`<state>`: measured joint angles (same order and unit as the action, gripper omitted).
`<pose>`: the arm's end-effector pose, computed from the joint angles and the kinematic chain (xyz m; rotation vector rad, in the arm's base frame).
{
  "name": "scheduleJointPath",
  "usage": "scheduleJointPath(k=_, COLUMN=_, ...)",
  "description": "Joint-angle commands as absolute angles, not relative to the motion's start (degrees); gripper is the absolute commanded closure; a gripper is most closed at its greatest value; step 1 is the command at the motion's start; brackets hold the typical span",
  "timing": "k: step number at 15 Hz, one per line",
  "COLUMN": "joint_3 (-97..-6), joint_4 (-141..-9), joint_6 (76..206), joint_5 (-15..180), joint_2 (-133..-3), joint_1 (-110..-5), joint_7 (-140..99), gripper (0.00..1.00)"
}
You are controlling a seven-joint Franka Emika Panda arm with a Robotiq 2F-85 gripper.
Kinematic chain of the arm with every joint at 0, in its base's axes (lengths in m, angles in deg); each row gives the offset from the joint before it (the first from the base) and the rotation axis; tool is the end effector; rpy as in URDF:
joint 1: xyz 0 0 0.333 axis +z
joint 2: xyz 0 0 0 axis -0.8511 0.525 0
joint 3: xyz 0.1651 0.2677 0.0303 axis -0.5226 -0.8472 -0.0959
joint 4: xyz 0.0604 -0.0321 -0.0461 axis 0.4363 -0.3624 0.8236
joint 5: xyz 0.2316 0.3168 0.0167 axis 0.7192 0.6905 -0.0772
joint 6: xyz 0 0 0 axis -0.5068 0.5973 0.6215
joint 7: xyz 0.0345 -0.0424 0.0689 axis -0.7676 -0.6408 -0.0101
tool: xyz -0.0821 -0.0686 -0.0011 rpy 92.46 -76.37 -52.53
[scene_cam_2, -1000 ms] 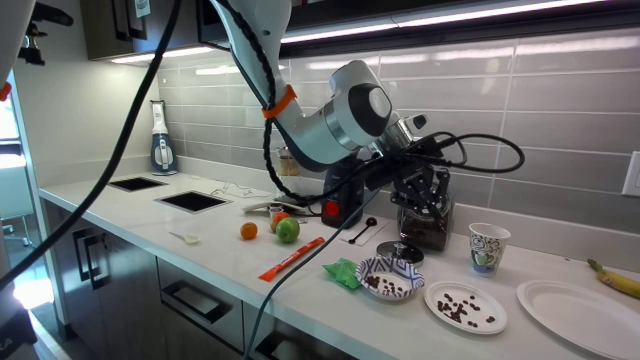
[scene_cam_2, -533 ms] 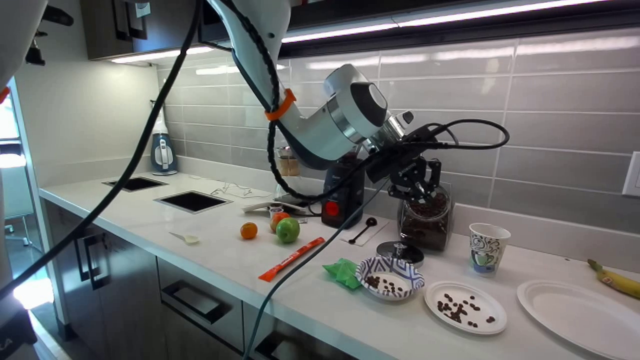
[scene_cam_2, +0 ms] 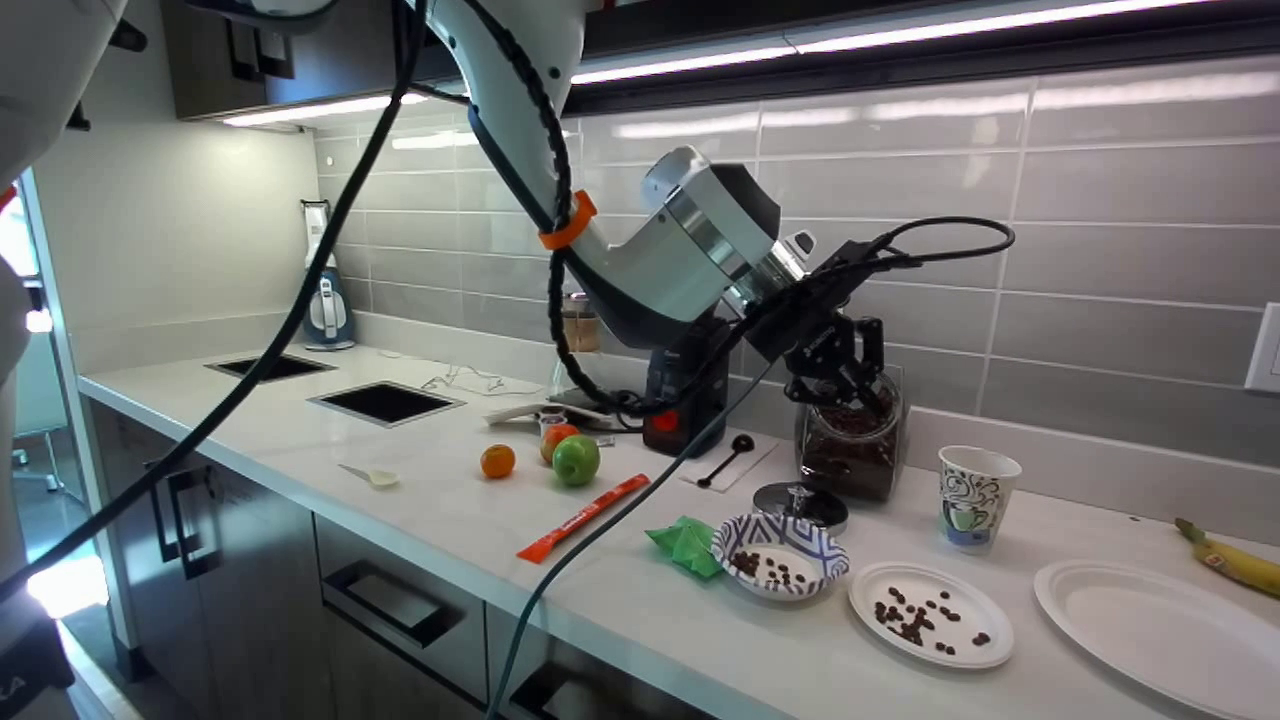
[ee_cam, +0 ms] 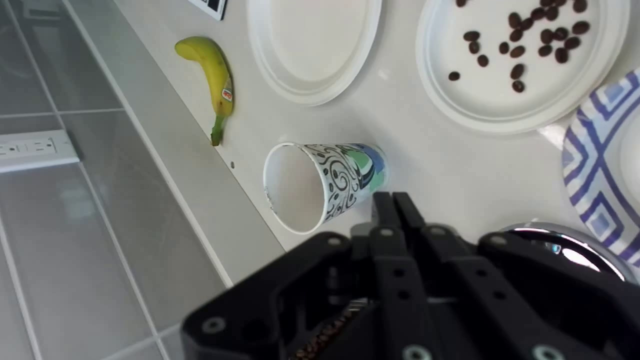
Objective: Use the silver spoon to get some coffee beans from the container and put them on the small white plate.
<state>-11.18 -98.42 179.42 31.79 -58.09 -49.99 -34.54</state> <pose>0.5543 -0.2932 0.3162 2.2318 0.7044 0.2133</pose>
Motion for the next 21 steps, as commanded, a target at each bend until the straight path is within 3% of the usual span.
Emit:
scheduleJointPath(k=1, joint_3=-4.92, joint_4=-93.38, joint_6=182.83, joint_5=23.76, joint_2=-51.21, joint_1=-45.28, joint_7=-29.76, gripper=0.99)
scheduleJointPath(k=11, joint_3=6.5, joint_4=-81.91, joint_6=190.14, joint_5=14.96, joint_2=-33.06, joint_1=-38.17, joint_7=-14.72, gripper=0.99)
scheduleJointPath(k=21, joint_3=12.8, joint_4=-73.49, joint_6=195.66, joint_5=17.89, joint_2=-17.77, joint_1=-37.97, joint_7=-4.46, gripper=0.99)
